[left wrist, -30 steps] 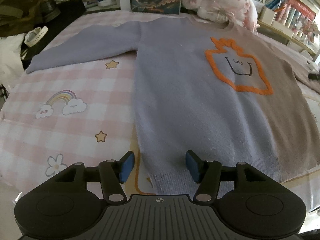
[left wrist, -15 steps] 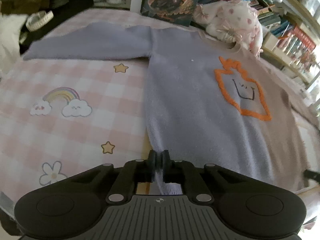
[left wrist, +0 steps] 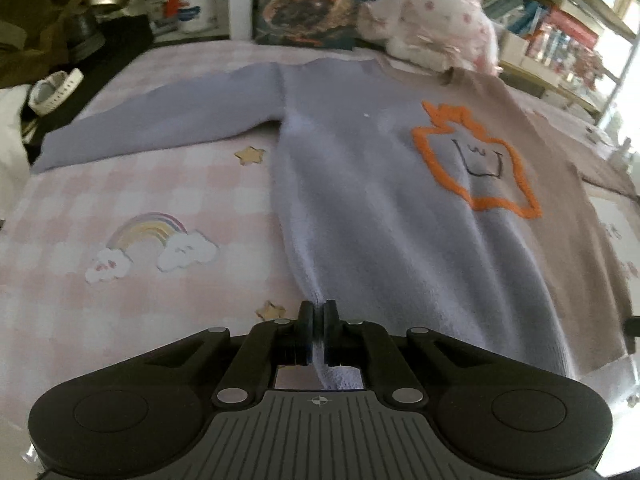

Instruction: Fold clothes

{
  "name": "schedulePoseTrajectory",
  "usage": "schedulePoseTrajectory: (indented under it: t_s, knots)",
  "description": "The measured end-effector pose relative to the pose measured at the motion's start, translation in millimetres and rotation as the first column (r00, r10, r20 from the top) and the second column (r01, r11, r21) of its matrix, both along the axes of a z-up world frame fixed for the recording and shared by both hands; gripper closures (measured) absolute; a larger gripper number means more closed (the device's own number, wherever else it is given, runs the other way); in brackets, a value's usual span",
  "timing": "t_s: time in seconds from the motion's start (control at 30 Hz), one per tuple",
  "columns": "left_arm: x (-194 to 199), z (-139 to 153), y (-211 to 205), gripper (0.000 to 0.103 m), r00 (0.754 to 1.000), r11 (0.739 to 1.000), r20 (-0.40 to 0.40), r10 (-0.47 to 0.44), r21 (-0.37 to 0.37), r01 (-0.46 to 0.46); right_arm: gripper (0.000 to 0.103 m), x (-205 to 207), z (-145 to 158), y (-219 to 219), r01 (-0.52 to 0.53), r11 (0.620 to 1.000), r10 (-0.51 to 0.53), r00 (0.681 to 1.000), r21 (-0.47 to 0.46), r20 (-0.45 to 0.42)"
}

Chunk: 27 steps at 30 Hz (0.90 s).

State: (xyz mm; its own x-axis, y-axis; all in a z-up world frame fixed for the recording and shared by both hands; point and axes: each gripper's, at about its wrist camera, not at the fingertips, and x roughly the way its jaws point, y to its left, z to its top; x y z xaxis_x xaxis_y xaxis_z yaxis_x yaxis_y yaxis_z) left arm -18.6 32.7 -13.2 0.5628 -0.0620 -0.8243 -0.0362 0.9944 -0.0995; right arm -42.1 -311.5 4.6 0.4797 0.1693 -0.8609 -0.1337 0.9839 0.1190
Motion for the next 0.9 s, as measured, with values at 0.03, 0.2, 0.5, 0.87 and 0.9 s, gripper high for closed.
schedulePoseTrajectory:
  t_s: [0.03, 0.2, 0.5, 0.87, 0.9]
  knots:
    - [-2, 0, -1, 0.099, 1.000, 1.000, 0.000, -0.012, 0.000, 0.012, 0.097, -3, 0, 1, -0.009, 1.000, 0.009, 1.000, 0.000, -0.006]
    - [2, 0, 8, 0.099, 1.000, 1.000, -0.005, -0.025, -0.017, 0.025, 0.097, -4, 1, 10, -0.063, 0.998, 0.063, 0.998, 0.028, -0.025]
    - [-2, -1, 2, 0.099, 0.999, 0.999, 0.009, -0.037, -0.014, 0.037, 0.098, 6, 1, 3, 0.020, 0.996, -0.016, 0.999, -0.087, 0.039]
    - [3, -3, 22, 0.099, 0.999, 1.000, 0.041, 0.026, 0.002, -0.026, 0.098, -5, -1, 14, -0.017, 0.996, 0.022, 0.998, -0.093, 0.053]
    - [3, -3, 22, 0.099, 0.999, 1.000, 0.043, 0.017, 0.009, -0.017, 0.098, -4, -2, 15, -0.019, 0.995, 0.024, 0.998, -0.095, 0.055]
